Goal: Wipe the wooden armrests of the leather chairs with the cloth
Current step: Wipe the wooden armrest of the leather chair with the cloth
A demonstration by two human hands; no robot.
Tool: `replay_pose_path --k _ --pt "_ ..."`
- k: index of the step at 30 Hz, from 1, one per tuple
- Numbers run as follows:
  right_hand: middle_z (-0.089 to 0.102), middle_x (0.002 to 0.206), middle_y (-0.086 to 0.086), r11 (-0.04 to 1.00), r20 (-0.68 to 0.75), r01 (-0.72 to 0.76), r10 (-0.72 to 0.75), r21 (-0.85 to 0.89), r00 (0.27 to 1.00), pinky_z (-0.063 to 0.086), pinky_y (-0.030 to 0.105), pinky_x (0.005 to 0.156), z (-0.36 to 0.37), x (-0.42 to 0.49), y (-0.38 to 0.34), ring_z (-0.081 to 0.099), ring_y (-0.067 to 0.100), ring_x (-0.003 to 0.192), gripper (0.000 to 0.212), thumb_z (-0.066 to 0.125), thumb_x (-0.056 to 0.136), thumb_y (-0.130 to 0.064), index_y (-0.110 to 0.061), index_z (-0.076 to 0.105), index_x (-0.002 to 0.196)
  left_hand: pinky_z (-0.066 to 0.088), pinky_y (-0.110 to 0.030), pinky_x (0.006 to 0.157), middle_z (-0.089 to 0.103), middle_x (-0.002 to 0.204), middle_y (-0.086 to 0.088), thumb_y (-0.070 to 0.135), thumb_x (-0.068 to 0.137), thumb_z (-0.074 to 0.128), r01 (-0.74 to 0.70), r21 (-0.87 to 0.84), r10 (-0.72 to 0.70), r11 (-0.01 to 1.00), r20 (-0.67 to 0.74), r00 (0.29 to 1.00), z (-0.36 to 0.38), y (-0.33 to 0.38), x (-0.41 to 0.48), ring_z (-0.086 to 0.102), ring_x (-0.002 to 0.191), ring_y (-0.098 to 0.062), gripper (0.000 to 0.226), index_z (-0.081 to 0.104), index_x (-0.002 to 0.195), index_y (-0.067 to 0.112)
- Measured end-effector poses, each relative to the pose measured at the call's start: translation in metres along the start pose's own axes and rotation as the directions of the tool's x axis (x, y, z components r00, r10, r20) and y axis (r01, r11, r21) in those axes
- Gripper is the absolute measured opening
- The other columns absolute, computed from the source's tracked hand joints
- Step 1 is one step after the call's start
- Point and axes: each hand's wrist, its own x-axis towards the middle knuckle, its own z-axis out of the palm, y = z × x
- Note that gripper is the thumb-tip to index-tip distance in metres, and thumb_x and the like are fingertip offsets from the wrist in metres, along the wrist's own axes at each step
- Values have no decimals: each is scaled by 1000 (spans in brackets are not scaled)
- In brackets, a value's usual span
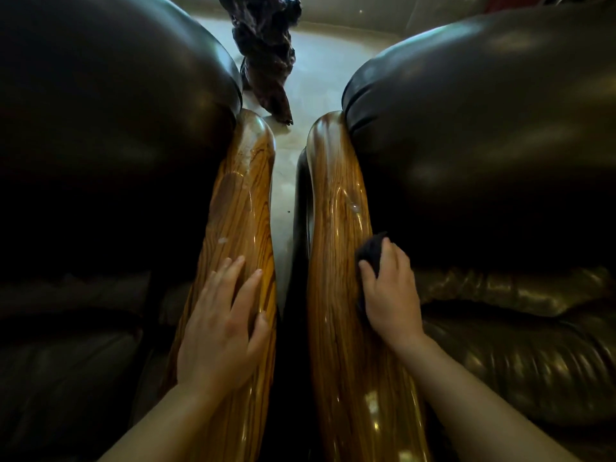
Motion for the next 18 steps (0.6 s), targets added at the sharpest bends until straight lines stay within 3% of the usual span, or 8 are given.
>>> replay_pose_path --k 4,7,10,13,16,18 --pt "43 148 9 985 -81 -104 116 139 990 43 32 99 8 61 -26 49 25 131 51 44 104 -39 -17 37 149 22 -44 114 30 158 -6 39 92 39 0 -1 0 1000 -21 1000 2 -2 -1 15 149 -17 57 40 146 22" --pt "42 151 8 975 -129 -115 142 192 981 43 44 108 12 94 -38 46 26 135 50 43 104 -39 -17 39 148 23 -44 113 30 158 -5 40 92 39 -1 10 1 1000 -25 1000 3 -3 -1 15 148 -17 57 39 146 23" --pt "25 163 7 997 -87 -33 39 75 995 29 46 119 14 101 -40 27 28 148 57 42 104 -41 -20 29 155 22 -43 114 29 159 -4 40 92 39 -6 14 6 1000 -14 1000 3 -5 0 17 149 -18 57 39 146 23" --pt "17 166 3 985 9 160 -160 -60 987 15 42 123 9 74 -32 12 25 153 56 41 104 -42 -22 30 155 23 -44 114 29 159 -4 40 92 39 -1 19 1 1000 -6 1000 2 -4 -2 17 150 -18 57 39 147 23" --pt "41 155 6 921 6 330 -336 -206 942 29 45 118 -2 40 -20 31 28 145 52 45 100 -39 -16 46 147 23 -44 114 30 159 -4 40 92 38 8 18 -8 1000 5 1000 1 -3 -1 16 149 -18 57 39 147 23" --pt "57 134 7 865 3 416 -433 -281 901 44 43 102 -14 37 -18 49 25 125 44 49 98 -37 -15 57 135 23 -45 114 31 158 -6 40 92 38 8 19 -8 1000 7 1000 1 -2 0 17 149 -19 57 41 146 22"
